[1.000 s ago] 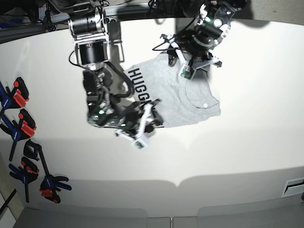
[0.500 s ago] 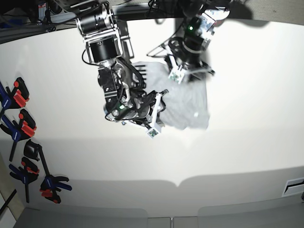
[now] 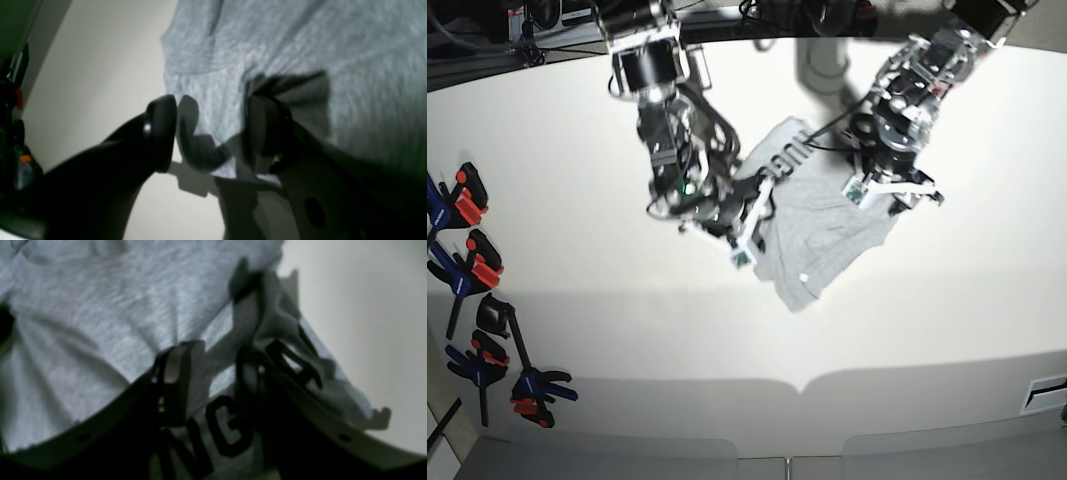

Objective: Fold the T-shirt properly
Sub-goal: 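Grasp the bundle with both grippers and flip it over, then release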

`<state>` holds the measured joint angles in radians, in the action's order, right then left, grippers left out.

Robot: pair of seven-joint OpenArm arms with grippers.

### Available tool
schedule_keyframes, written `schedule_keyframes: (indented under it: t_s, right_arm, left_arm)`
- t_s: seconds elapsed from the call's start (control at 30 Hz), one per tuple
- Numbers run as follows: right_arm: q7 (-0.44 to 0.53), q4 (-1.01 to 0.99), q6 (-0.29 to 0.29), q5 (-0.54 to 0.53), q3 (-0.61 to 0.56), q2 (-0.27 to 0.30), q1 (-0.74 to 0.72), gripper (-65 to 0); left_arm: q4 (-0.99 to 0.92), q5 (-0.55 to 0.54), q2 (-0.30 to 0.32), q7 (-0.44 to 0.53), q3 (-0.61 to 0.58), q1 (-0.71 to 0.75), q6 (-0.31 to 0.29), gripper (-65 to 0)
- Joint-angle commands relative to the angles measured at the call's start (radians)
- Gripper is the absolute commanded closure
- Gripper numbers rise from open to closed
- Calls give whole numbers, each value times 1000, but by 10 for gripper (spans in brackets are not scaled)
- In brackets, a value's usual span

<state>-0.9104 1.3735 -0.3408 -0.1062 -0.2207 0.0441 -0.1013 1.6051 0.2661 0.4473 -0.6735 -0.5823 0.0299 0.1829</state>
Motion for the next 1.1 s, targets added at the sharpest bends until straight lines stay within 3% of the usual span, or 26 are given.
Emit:
schedule_keyframes:
  t_s: [0.0,0.23,0.37,0.47,0.5,0.6,0.7,0.87,1.0,1.07]
  right_arm:
    - [-81,34,0,24,-1,1,35,-236]
    - [-11,304,1,25,9,-2,117,-236]
    - [234,439,-8,25,55,-2,113,-236]
    - [408,517,-27,24,88,-3,109,-236]
    - [420,535,-27,11,98,-3,100,-236]
    - [399,555,-27,-42,130,-2,61,-236]
    - [366,555,-37,-100,169,-2,35,-236]
    - [275,568,-185,-259,265,-2,33,-235]
    - [185,587,-261,-342,368,-2,33,-235]
    - [130,588,-293,-382,428,-2,33,-236]
  left_arm:
    - [5,9,19,-13,7,-16,15,-318]
    - [17,10,24,-5,7,-52,32,-318]
    - [117,-37,25,17,8,-52,180,-318]
    - [238,-68,25,14,8,-52,184,-318]
    - [279,-72,24,8,8,-52,184,-318]
    - [374,-97,24,-10,8,-51,176,-318]
    - [397,-93,24,-43,13,-47,78,-318]
    - [396,-92,62,-64,88,-17,59,-318]
    - [395,-106,110,-58,232,21,60,-318]
    - [396,-164,130,-59,328,41,59,-318]
